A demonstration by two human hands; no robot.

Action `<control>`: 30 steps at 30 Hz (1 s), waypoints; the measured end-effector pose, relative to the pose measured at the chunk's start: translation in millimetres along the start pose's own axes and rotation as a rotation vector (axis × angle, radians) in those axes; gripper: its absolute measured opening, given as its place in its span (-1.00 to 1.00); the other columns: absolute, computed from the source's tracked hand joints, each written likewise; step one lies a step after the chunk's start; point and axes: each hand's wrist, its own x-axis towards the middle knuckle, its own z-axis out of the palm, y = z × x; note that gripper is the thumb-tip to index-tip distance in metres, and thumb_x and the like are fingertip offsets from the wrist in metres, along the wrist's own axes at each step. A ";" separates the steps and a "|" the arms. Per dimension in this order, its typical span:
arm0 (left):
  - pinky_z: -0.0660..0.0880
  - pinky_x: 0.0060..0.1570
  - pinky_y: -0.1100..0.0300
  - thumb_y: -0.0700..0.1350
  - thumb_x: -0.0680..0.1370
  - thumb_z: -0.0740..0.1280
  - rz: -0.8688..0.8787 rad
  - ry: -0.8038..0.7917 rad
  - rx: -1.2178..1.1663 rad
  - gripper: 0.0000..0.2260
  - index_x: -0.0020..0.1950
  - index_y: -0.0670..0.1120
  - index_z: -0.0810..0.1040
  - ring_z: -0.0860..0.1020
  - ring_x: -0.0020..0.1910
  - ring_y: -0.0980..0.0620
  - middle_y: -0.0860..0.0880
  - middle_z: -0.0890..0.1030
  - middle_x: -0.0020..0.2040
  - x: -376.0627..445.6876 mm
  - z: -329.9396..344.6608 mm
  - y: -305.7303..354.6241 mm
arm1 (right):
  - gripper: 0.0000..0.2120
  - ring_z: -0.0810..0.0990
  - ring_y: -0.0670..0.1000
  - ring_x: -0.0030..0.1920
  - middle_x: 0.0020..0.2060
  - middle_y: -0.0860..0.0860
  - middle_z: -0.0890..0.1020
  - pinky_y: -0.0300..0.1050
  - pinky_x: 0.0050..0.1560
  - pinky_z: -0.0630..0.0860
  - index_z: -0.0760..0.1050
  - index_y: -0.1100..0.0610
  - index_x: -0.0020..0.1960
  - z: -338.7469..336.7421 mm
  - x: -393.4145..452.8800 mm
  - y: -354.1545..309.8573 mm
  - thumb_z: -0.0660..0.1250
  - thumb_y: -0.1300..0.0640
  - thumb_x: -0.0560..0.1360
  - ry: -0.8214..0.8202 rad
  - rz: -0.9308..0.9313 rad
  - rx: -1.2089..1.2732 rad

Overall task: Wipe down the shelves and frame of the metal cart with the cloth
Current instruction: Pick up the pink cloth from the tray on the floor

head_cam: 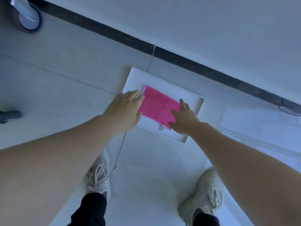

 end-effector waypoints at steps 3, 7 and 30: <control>0.20 0.32 -0.03 -0.05 0.55 0.21 0.003 0.008 0.018 -0.51 0.43 -0.17 0.20 0.26 0.38 -0.15 -0.16 0.23 0.45 4.6 9.7 -9.3 | -0.49 -0.11 0.24 0.49 0.51 0.19 -0.11 0.17 0.44 0.07 0.31 0.02 0.41 2.4 17.3 7.7 0.23 -0.06 0.49 -0.030 0.068 0.013; 0.19 0.32 -0.01 -0.06 0.55 0.20 -0.004 0.003 0.017 -0.51 0.44 -0.17 0.19 0.26 0.37 -0.15 -0.16 0.23 0.44 9.0 8.1 -8.9 | -0.66 0.18 0.16 0.39 0.32 0.17 0.32 0.06 0.38 0.25 0.54 0.19 0.10 -1.0 22.0 7.5 0.23 -0.02 0.48 -0.009 0.055 0.047; 0.28 0.32 0.01 -0.04 0.55 0.26 -0.030 0.138 -0.044 -0.46 0.45 -0.11 0.13 0.34 0.35 -0.14 -0.13 0.25 0.45 -63.5 -160.2 31.0 | -0.64 0.55 0.08 -0.06 -0.03 0.05 0.59 -0.21 -0.16 0.35 0.62 0.18 0.05 -185.0 -163.7 -78.9 0.20 0.47 0.43 0.567 -0.445 0.180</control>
